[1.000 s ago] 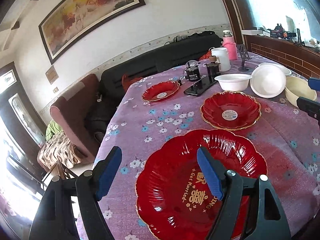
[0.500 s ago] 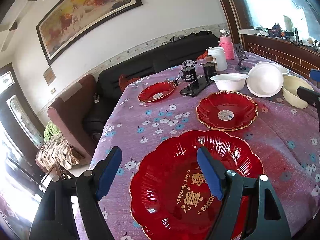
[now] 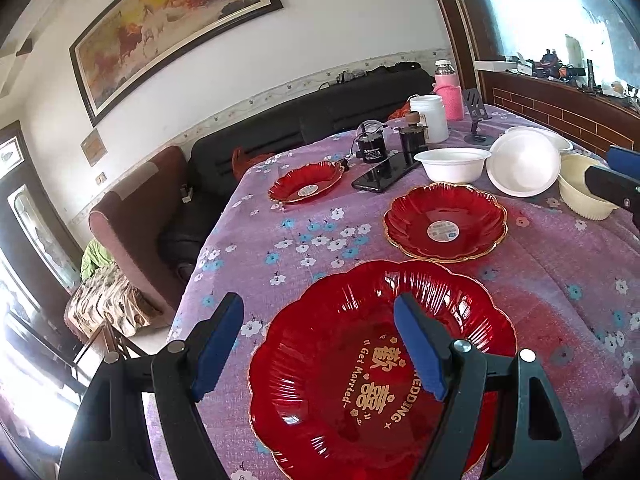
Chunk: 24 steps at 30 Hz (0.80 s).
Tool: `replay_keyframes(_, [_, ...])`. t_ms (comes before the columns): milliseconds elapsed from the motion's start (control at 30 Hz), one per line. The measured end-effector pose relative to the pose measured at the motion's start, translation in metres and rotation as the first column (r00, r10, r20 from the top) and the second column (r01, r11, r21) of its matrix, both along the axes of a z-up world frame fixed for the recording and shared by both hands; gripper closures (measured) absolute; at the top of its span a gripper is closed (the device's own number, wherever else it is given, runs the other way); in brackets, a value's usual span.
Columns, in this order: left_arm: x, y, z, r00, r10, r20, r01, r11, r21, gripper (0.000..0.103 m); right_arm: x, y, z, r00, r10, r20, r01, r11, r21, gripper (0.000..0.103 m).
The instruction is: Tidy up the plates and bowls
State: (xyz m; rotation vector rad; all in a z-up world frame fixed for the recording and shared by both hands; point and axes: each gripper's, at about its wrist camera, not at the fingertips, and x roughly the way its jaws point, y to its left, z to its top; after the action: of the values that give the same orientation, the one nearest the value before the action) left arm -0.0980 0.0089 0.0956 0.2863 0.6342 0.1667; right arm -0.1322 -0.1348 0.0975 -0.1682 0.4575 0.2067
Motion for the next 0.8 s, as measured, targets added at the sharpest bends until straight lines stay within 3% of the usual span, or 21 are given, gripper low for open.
replay_keyframes(400, [0.0, 0.001, -0.002, 1.0, 0.004, -0.005, -0.004, 1.0, -0.003, 0.026, 0.013, 0.015, -0.016, 0.986, 0.097, -0.134, -0.086, 0.992, 0.09, 0.058])
replay_keyframes(800, [-0.001, 0.0, -0.002, 1.0, 0.0, -0.009, 0.0, 1.0, 0.004, 0.026, 0.014, 0.01, -0.017, 0.984, 0.095, -0.149, -0.08, 0.991, 0.103, 0.058])
